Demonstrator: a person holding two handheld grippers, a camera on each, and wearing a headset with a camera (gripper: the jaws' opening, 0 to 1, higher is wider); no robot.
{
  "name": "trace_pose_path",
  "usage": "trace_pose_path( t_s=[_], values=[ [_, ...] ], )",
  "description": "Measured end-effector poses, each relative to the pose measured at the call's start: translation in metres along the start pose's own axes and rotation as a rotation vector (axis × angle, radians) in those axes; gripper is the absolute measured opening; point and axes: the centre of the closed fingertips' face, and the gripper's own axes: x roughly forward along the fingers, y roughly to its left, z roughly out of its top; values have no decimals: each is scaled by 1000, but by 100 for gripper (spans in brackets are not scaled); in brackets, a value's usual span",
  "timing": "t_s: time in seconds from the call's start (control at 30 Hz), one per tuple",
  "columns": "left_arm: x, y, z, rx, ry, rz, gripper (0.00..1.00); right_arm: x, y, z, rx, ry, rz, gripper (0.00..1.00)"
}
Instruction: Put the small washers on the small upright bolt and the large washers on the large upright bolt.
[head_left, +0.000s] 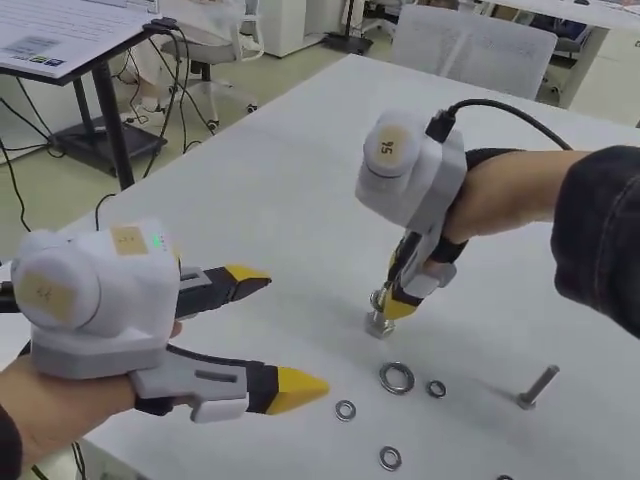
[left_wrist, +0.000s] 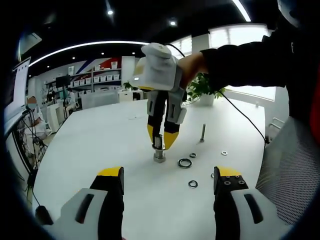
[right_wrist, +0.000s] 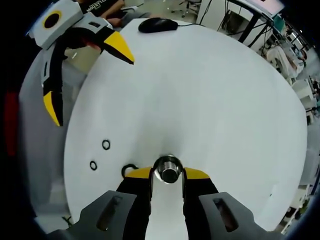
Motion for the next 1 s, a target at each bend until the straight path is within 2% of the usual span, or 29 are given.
trace_pose_path(
  t_s=[0.17, 0.7, 1.0],
  values=[
    [0, 0, 0, -1, 1, 0, 72, 9, -1, 0, 6, 4, 11, 23],
    [-2, 2, 0, -5, -6, 6, 72, 18, 8, 0, 17, 18, 30, 23],
    [-2, 2, -1, -8, -10, 4, 72, 19, 8, -3, 23, 19, 35, 23]
  ],
)
